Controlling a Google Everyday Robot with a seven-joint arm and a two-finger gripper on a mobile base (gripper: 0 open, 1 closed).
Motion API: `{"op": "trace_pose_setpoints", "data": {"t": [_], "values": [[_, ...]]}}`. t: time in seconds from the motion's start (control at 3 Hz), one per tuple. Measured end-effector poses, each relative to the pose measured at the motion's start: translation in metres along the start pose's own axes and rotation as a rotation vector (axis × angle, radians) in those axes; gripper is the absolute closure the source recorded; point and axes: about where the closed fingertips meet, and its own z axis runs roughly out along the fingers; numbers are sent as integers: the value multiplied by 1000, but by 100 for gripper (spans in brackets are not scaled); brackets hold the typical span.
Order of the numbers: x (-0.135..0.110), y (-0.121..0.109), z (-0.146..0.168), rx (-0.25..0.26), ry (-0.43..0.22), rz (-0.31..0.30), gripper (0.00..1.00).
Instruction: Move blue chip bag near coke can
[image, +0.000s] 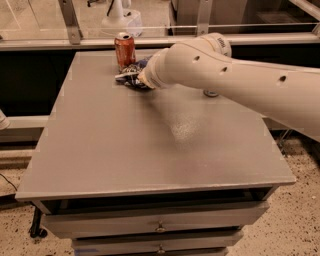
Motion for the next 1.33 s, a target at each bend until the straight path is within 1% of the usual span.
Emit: {"op": "trace_pose_setpoints", "data": {"t": [0.33, 0.67, 1.33], "values": [[0, -3, 4, -6, 6, 6, 82], [2, -2, 4, -19, 8, 5, 58], [-5, 5, -1, -47, -9, -19, 12]]}}
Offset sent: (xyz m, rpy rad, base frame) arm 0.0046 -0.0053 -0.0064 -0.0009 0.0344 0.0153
